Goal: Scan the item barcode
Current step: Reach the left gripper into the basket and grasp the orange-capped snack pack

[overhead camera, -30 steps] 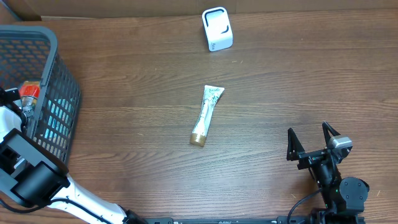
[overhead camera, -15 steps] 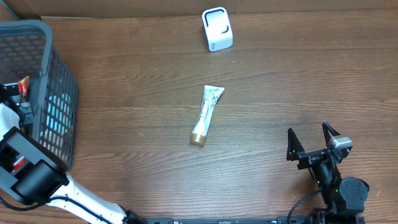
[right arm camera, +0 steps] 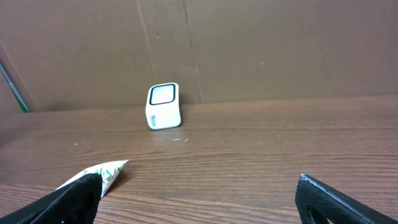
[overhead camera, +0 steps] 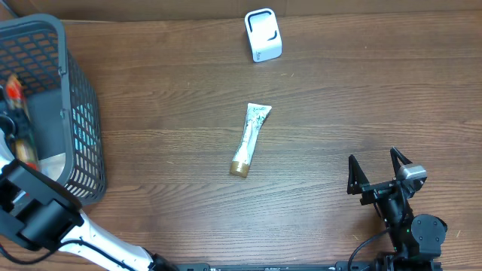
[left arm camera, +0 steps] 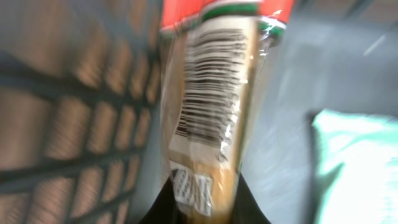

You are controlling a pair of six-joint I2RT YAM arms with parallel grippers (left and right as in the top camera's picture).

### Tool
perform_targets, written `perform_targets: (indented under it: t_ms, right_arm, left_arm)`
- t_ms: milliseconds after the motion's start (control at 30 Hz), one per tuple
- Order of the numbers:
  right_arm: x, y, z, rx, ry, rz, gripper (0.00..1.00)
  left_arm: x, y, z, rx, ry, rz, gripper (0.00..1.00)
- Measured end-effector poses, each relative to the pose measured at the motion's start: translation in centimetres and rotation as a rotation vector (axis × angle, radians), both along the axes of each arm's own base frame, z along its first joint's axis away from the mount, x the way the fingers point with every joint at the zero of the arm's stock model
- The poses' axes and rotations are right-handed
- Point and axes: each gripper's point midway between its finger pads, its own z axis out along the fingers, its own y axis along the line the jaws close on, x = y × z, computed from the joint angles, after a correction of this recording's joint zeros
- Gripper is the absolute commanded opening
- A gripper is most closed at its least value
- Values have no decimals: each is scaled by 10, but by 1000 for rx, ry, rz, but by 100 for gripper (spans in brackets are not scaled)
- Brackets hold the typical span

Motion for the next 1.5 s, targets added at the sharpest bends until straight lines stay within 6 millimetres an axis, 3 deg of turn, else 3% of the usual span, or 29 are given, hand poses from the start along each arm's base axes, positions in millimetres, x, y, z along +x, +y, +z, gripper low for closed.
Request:
perform_targets:
  t_ms: [133,167,267,367,400,500,600,633,733,767,833,900,1067,1233,1433,1500]
  right_arm:
    - [0,0,0,0,0,0,100]
    - [0,0,0,1,0,0,100]
    - [0,0,0,0,0,0,100]
    - [0,0,0,0,0,0,100]
    - [0,0,0,0,0,0,100]
    - [0,0,0,0,0,0,100]
    - [0,0,0,0,0,0,100]
    - [0,0,0,0,0,0,100]
    - [0,0,0,0,0,0,100]
    - [0,0,0,0,0,0,100]
    - [0,0,0,0,0,0,100]
    - [0,0,0,0,0,0,100]
    - [0,0,0,0,0,0,100]
    - [0,0,0,0,0,0,100]
    - [0,0,0,0,0,0,100]
    - [0,0,0,0,0,0,100]
  left_arm:
    - [19,-5,72,46,-167,-8,4]
    - [22,-10,116,92,-251,-23,4]
    - [21,-30,220,211,-444,-68,4]
    - [-2,-72,326,329,-642,-127,4]
    - [-12,-89,354,355,-698,-146,4]
    - [-45,-140,416,408,-828,-209,4]
    - [-65,-173,436,400,-876,-238,4]
    - [-70,-180,437,387,-880,-235,6]
    - [-76,-182,431,341,-870,-189,45]
    - [-76,-179,425,324,-856,-165,54]
    - [-73,-167,406,278,-806,-105,85]
    - [-68,-150,380,230,-737,-40,99]
    - [-44,-106,304,95,-561,93,100]
    - [-19,-73,207,-67,-360,160,100]
    - [-6,-57,102,-221,-140,186,100]
    - [-5,-55,77,-254,-88,178,100]
